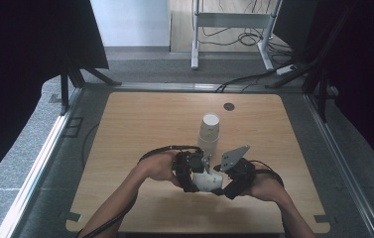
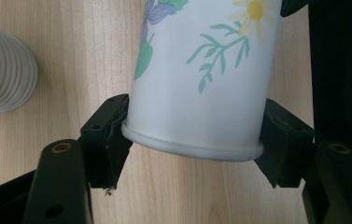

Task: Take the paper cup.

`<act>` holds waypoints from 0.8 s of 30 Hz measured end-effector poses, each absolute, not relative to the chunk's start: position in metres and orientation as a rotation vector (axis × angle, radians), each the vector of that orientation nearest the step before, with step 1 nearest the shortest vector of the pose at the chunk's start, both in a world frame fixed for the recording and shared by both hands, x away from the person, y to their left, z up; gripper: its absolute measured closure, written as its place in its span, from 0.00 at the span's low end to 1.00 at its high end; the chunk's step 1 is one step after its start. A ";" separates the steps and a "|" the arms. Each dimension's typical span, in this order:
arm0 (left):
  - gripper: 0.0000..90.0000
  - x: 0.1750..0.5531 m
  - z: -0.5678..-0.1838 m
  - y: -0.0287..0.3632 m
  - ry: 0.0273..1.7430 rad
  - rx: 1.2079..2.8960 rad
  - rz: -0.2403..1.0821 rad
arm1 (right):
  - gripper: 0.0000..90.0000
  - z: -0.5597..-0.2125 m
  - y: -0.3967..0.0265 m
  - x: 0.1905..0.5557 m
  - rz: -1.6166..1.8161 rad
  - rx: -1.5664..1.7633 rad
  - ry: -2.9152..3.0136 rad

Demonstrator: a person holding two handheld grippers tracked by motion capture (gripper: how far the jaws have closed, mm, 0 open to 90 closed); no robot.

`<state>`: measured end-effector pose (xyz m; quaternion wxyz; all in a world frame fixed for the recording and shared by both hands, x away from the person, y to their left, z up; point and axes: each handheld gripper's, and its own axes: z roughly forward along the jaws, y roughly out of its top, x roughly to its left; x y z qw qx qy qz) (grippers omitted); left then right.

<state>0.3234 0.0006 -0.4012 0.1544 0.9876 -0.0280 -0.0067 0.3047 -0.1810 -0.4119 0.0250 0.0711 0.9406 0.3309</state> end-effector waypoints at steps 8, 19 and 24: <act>0.37 0.323 -0.399 -0.002 -0.072 2.827 -0.004 | 0.40 -0.412 -0.181 0.305 1.045 0.229 2.932; 0.24 0.329 -0.392 0.011 0.022 2.687 -0.019 | 0.41 -0.409 -0.190 0.307 1.163 0.297 2.885; 0.19 0.330 -0.387 0.019 0.055 2.600 -0.027 | 0.41 -0.408 -0.195 0.307 1.213 0.309 2.859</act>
